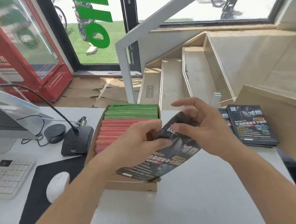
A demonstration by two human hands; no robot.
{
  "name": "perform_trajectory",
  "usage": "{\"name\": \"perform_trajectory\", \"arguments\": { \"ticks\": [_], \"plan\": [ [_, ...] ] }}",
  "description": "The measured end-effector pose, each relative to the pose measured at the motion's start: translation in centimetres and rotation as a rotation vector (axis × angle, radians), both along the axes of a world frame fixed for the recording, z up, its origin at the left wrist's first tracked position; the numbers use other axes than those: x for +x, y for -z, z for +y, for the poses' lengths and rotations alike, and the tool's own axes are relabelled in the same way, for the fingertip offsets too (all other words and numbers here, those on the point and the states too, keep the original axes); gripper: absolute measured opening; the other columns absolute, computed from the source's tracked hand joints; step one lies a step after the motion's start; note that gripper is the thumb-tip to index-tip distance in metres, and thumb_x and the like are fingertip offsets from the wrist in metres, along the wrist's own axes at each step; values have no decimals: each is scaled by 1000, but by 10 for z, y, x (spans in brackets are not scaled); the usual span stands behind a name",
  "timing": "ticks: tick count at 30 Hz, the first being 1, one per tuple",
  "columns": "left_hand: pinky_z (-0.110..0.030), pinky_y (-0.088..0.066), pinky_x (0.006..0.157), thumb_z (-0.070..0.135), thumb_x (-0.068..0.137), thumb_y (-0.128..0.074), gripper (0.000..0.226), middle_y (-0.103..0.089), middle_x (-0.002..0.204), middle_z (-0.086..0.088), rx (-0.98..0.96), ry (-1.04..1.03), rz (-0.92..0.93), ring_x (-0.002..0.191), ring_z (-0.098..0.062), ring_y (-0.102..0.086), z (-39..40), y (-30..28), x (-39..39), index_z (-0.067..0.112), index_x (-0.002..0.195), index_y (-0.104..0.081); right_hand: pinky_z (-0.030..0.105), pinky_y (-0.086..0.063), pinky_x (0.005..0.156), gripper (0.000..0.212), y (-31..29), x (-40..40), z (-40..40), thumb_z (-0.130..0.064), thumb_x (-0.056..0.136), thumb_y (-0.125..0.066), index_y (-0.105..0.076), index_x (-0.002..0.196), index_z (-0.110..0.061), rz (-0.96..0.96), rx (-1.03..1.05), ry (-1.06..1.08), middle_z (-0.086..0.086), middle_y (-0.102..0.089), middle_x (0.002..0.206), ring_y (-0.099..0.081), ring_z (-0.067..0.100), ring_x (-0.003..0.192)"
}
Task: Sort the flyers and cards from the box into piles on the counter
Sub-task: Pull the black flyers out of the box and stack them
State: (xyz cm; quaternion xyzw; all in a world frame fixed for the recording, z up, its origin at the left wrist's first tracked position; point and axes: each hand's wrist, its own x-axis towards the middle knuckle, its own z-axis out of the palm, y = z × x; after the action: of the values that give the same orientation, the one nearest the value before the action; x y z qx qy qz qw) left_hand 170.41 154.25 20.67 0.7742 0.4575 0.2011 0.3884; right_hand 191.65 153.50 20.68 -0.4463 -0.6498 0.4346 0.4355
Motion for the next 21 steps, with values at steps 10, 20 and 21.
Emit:
{"name": "perform_trajectory", "arguments": {
  "ticks": [10, 20, 21],
  "plan": [
    [-52, -54, 69, 26, 96, -69, 33, -65, 89, -27, -114, -194, -526, 81, -42, -67, 1, 38, 99, -3, 96, -53, 48, -54, 93, 59, 61, 106, -18, -24, 81, -78, -50, 133, -24, 371, -345, 301, 6, -73, 114, -70, 29, 107],
    [-53, -52, 93, 45, 79, -73, 23, -74, 96, 5, -224, -393, -532, 94, -21, -69, -3, 116, 150, 36, 94, -57, 23, -53, 82, 24, 97, 119, -36, 0, 89, -70, -60, 102, -18, 120, -189, 456, -4, -74, 97, -68, 12, 93],
    [-55, -50, 90, 45, 79, -72, 22, -74, 93, 4, -211, -398, -527, 92, -25, -68, -4, 118, 153, 37, 90, -55, 21, -52, 82, 23, 97, 123, -37, 0, 90, -70, -61, 103, -17, 123, -177, 454, -5, -74, 97, -68, 11, 94]
  ]
}}
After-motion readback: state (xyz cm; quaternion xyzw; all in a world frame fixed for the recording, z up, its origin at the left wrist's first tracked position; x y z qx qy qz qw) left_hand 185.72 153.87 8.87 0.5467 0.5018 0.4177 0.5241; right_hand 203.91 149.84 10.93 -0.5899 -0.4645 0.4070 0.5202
